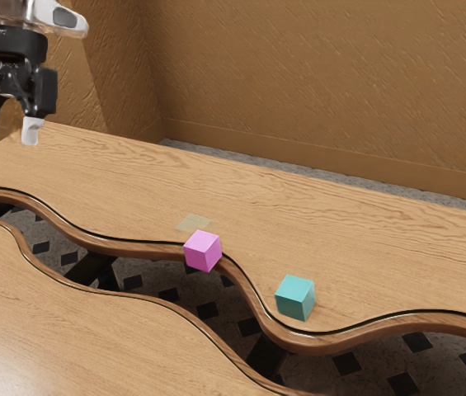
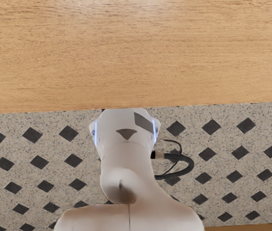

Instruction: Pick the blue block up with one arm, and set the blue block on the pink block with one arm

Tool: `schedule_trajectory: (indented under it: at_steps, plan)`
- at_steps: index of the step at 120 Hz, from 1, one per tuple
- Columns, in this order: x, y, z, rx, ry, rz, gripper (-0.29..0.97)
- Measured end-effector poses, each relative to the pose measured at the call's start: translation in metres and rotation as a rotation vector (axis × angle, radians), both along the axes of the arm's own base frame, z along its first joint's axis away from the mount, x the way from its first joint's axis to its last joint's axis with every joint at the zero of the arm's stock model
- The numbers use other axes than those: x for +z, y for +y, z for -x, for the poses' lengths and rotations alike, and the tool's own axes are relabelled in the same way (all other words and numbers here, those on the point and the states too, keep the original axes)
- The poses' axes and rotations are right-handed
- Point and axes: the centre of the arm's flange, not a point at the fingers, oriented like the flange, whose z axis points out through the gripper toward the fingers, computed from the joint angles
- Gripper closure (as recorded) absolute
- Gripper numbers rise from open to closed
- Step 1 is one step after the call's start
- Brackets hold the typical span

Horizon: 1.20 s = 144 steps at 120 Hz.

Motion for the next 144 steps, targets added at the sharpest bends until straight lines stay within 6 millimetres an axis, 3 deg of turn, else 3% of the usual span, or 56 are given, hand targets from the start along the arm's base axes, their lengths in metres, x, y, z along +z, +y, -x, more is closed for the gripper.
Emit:
schedule_trajectory:
  at_steps: [6, 23, 35, 39, 47, 51, 56, 62, 71, 80, 94, 109, 144]
  plan:
    - [-0.014, 0.004, -0.021, 0.009, -0.096, 0.009, 0.01]
    - [-0.021, 0.026, -0.060, 0.054, -0.314, 0.021, 0.02]
    - [-0.067, 0.035, -0.110, 0.093, -0.355, 0.038, 0.02]
    - [-0.095, 0.007, -0.135, 0.060, -0.350, 0.043, 0.02]
    - [-0.166, -0.121, -0.175, -0.105, -0.335, 0.080, 0.02]
    - [-0.197, -0.162, -0.183, -0.143, -0.335, 0.094, 0.02]
    - [-0.241, -0.192, -0.190, -0.158, -0.330, 0.100, 0.02]
    - [-0.295, -0.209, -0.191, -0.152, -0.326, 0.097, 0.02]
    - [-0.339, -0.239, -0.193, -0.156, -0.372, 0.112, 0.02]
    - [-0.353, -0.266, -0.194, -0.152, -0.438, 0.141, 0.02]
    - [-0.377, -0.292, -0.192, -0.133, -0.500, 0.164, 0.02]
    - [-0.396, -0.292, -0.182, -0.093, -0.521, 0.156, 0.02]
    - [-0.413, -0.284, -0.188, -0.016, -0.556, 0.140, 0.02]
